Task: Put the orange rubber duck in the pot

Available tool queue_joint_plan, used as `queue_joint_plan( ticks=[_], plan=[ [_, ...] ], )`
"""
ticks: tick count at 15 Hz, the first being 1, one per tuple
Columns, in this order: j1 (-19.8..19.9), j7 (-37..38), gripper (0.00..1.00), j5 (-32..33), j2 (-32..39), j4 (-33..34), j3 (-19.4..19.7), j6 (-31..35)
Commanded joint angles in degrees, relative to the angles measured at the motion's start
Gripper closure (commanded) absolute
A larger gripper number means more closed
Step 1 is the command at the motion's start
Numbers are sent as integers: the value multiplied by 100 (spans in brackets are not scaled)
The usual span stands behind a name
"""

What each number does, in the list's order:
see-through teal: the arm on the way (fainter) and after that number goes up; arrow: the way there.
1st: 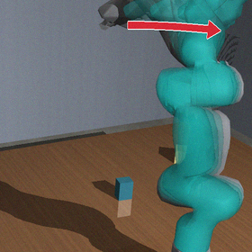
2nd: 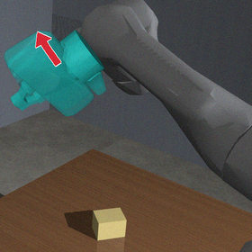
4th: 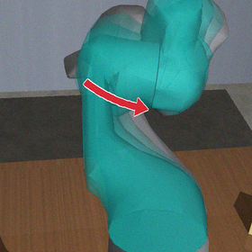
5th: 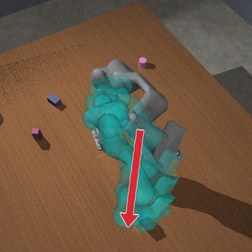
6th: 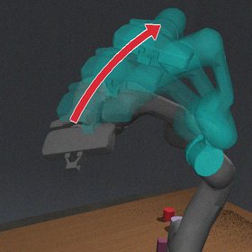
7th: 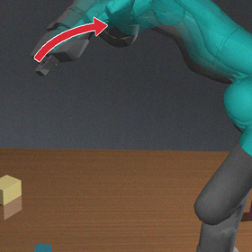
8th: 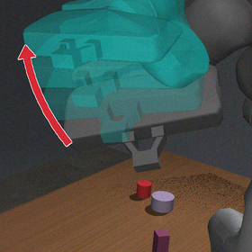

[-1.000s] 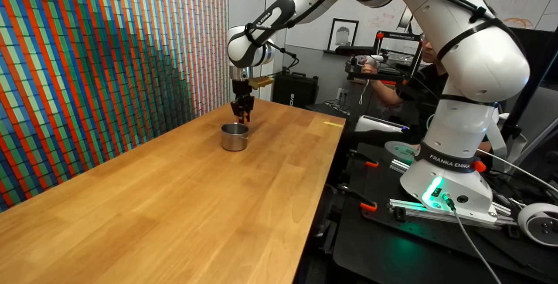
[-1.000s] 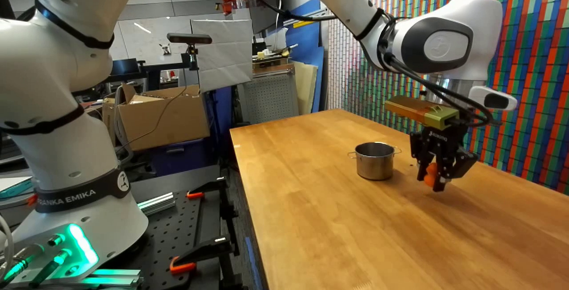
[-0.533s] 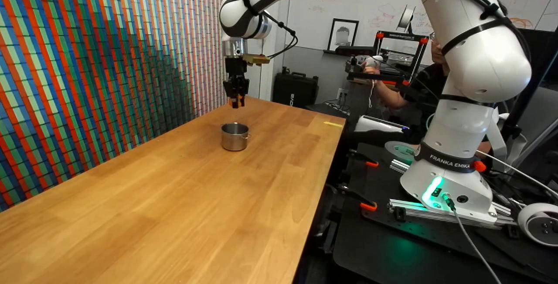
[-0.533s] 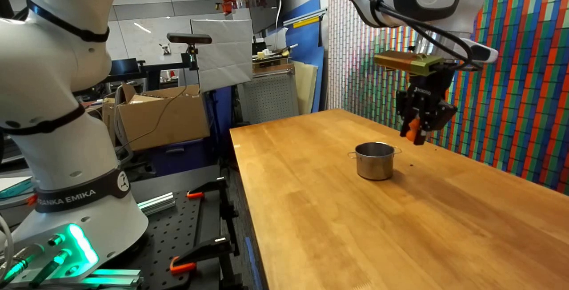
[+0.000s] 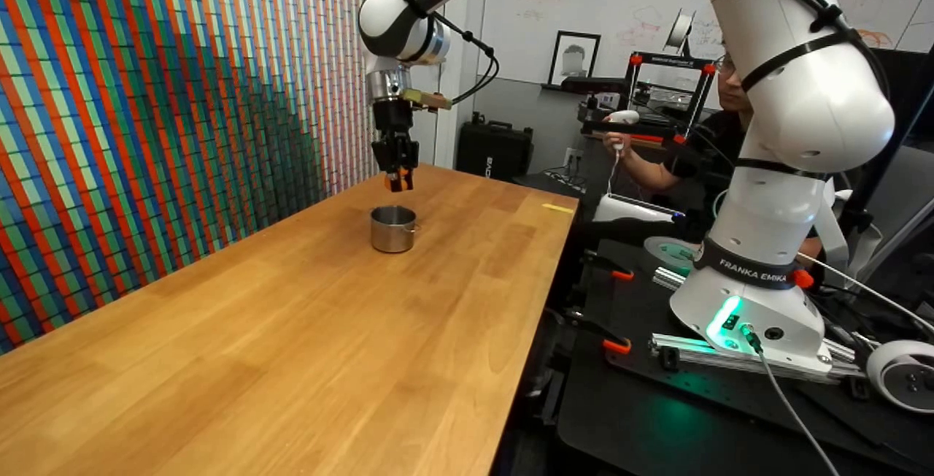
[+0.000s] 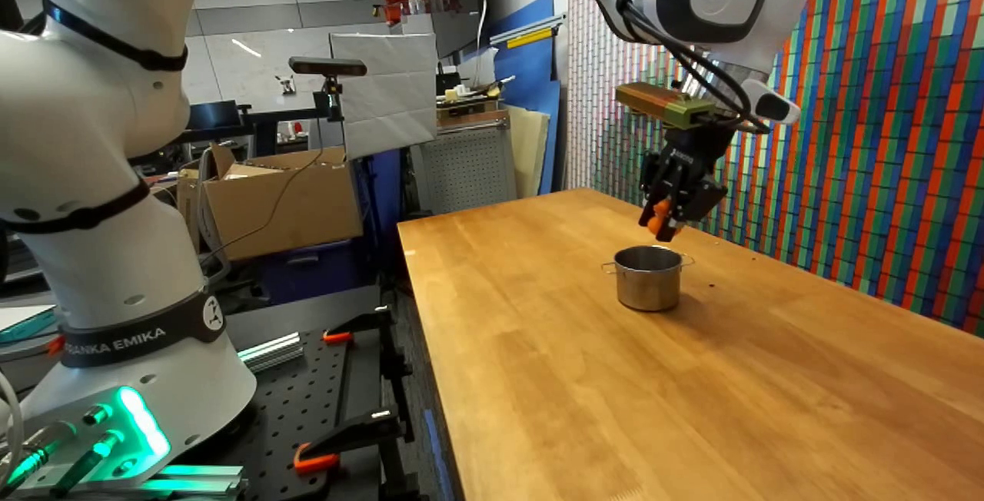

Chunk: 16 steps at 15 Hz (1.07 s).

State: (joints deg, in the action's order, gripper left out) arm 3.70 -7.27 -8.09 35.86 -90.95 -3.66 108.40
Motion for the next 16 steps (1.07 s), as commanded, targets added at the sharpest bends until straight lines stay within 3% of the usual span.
queue_joint_plan(
  ticks=[1, 5, 6, 16],
  plan=[
    [-85, 120, 33, -170, -181, -392, 6, 353],
    [-131, 176, 3, -134, -78, -377, 24, 492],
    [-140, 222, 0, -90, -28, -246, 52, 434],
    [-234, 620, 0, 706, -216, 622, 408, 55]
  ],
)
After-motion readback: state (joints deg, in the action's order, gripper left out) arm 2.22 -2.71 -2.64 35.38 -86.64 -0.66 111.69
